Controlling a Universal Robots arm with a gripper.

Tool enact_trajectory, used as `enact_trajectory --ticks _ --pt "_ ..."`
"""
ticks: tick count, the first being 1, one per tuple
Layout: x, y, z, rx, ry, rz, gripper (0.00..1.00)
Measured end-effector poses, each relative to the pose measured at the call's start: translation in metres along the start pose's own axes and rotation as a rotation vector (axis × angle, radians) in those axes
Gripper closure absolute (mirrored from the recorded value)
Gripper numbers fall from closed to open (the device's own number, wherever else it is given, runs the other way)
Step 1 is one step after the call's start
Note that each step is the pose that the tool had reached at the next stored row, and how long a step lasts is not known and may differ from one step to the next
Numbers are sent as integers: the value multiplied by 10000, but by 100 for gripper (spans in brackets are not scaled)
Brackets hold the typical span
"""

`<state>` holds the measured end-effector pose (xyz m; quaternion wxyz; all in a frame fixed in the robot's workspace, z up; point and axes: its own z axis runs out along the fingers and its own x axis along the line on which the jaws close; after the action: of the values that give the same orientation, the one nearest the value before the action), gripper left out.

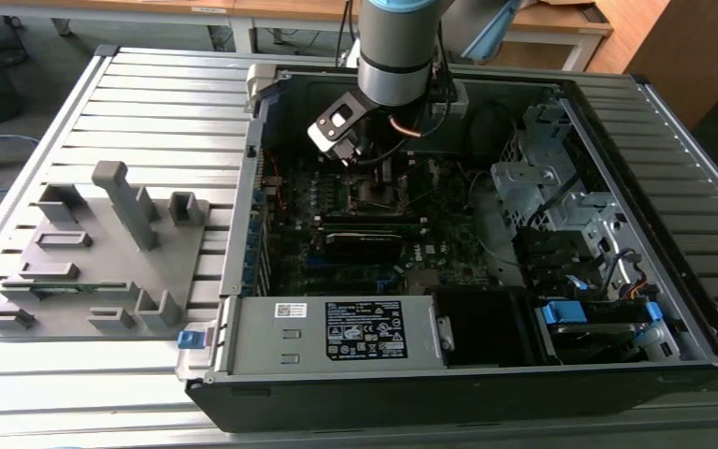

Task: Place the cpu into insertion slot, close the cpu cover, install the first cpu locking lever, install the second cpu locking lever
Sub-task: 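Place the cpu into insertion slot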

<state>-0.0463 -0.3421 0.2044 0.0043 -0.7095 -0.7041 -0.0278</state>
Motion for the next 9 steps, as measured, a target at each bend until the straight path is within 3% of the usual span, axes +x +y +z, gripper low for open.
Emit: enact_trajectory --ticks 9 --pt "-1 -16 5 6 5 -136 89"
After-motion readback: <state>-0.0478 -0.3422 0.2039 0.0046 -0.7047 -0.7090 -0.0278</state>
